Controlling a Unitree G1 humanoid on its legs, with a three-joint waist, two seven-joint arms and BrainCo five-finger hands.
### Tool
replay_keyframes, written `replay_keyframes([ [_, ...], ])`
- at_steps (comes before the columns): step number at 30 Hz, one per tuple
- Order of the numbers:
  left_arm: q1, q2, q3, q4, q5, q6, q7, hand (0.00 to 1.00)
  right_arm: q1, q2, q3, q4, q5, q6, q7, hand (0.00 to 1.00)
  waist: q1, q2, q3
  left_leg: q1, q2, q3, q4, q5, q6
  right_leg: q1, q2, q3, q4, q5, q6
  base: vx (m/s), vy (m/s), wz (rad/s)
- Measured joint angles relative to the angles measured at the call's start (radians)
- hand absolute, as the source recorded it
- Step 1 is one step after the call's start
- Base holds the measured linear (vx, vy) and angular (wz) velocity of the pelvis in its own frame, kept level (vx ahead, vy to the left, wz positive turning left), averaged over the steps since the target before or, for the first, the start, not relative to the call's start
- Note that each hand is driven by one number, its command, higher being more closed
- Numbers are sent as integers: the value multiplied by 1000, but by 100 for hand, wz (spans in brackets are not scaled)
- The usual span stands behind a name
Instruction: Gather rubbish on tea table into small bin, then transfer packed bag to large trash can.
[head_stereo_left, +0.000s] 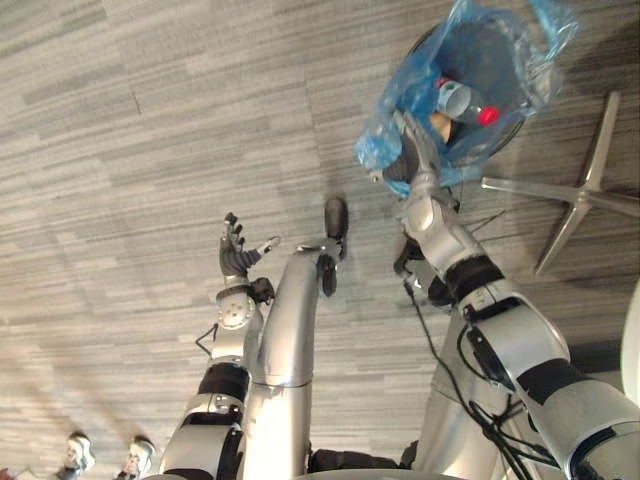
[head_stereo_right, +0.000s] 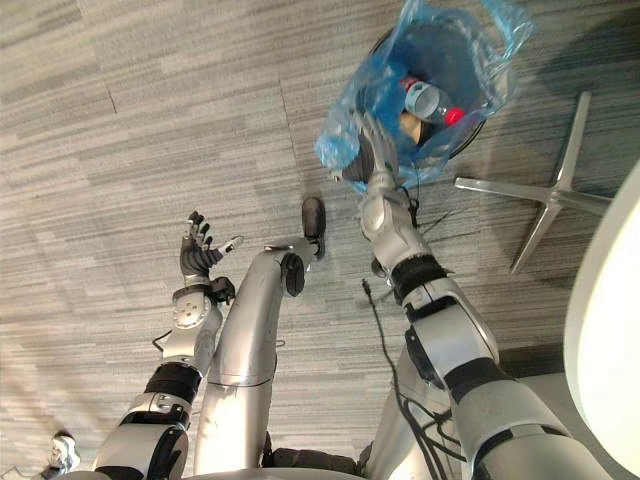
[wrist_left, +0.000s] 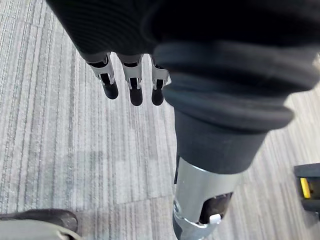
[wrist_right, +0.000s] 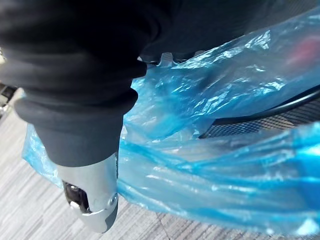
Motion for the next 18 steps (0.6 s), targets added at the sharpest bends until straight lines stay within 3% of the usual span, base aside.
replay_keyframes([
  [7, 0, 8, -17, 3, -12, 0, -1, 0, 0, -33, -1, -3, 78, 15, 5, 100, 5, -3, -2, 7, 7, 0, -16, 4, -5, 5, 5, -7, -10, 0, -6, -59, 37, 1],
  [18, 19, 12, 18, 11, -11, 11, 0, 0, 155, 11, -107, -329, 222, -18, 7, 100, -19, -10, -7, 112, 40, -5, -61, 10, -16, 117, 45, -30, -77, 8, -13, -64, 22, -7],
])
